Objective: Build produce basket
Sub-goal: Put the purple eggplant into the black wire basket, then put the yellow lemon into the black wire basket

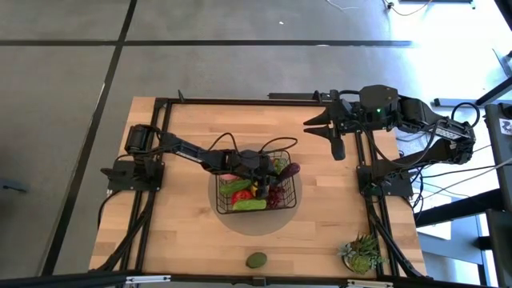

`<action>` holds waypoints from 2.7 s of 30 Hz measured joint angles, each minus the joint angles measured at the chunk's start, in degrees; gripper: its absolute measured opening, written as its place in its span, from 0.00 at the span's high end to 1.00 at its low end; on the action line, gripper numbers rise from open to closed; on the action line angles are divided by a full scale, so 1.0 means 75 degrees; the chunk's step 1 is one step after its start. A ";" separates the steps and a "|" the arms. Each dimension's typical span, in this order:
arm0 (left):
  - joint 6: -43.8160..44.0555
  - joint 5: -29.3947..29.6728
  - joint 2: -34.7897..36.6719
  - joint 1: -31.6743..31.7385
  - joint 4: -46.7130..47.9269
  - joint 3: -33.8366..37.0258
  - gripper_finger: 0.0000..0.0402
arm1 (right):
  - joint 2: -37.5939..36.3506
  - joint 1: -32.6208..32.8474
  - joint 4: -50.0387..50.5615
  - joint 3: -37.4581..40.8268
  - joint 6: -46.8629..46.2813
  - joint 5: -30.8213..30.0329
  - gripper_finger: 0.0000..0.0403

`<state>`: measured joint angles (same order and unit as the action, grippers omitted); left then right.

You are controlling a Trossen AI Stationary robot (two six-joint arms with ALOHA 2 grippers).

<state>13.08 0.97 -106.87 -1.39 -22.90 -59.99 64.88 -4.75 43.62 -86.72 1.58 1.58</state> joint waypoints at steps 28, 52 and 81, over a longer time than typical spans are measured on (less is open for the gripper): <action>0.0184 -0.0680 0.1236 -0.0023 0.1584 -0.0009 0.69 | -0.0017 0.0000 0.0344 0.0003 0.0006 0.0186 0.79; 0.1037 0.0586 0.4596 -0.0620 0.4177 0.0003 0.69 | 0.0000 -0.0419 0.2751 -0.0067 -0.2391 -0.0419 0.79; 0.1781 0.0111 0.4660 0.0791 0.5476 0.0003 0.69 | 0.2808 -0.5842 0.6185 -0.0597 -0.0567 -0.0657 0.79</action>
<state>26.44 1.80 -71.92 4.55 18.18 -59.96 85.94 -48.57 90.00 -91.20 -2.68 -3.35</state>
